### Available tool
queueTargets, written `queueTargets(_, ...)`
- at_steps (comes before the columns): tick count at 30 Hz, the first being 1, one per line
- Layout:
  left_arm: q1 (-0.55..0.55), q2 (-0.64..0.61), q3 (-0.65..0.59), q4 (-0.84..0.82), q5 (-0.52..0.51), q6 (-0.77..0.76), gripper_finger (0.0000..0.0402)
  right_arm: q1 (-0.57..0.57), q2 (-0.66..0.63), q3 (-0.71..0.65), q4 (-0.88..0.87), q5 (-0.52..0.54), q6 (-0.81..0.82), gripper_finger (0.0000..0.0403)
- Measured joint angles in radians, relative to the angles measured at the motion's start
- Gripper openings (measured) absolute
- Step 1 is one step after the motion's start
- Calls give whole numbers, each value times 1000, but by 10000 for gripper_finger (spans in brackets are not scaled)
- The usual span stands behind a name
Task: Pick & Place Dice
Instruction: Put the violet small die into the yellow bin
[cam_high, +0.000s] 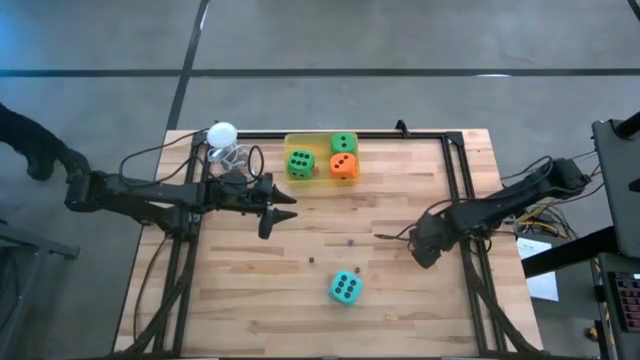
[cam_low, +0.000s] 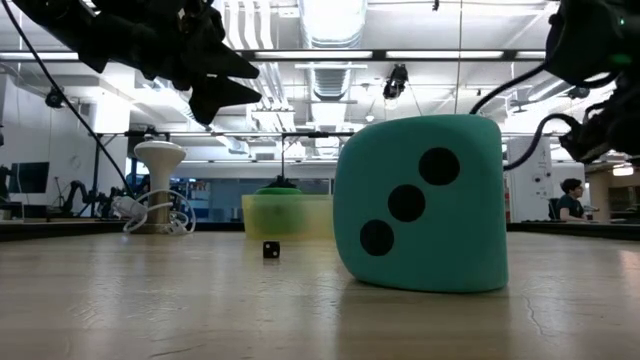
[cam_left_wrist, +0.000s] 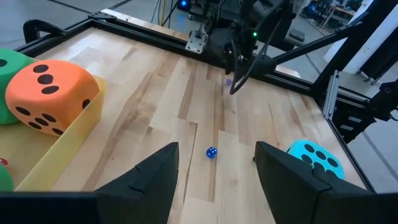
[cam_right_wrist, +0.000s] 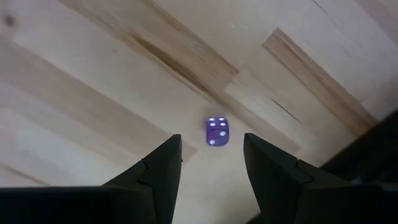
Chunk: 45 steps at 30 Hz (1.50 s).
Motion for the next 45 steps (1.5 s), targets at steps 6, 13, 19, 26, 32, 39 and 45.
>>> queueTargets(6, 0, 0, 0, 2, 0, 0, 216, 0, 43, 0, 1, -2, -24, 169)
queueTargets(13, 0, 0, 0, 2, 1, 0, 216, 0, 66, -17, 49, -17, -37, 169)
queueTargets(19, 0, 0, 0, 2, 1, 0, 216, -1, 85, -60, 115, -43, -41, 158)
queueTargets(26, 0, 0, 0, 2, 1, 0, 216, 0, 86, -51, 116, -30, -71, 137)
queueTargets(32, 0, 0, 0, 2, 1, -1, 216, 0, 92, -52, 121, -26, -76, 108)
queueTargets(39, 0, 0, 0, 2, 1, -1, 216, 0, 91, -52, 121, -22, -81, 62)
queueTargets(45, 0, 0, 0, 2, 1, -1, 216, 0, 91, -51, 121, -20, -110, 40)
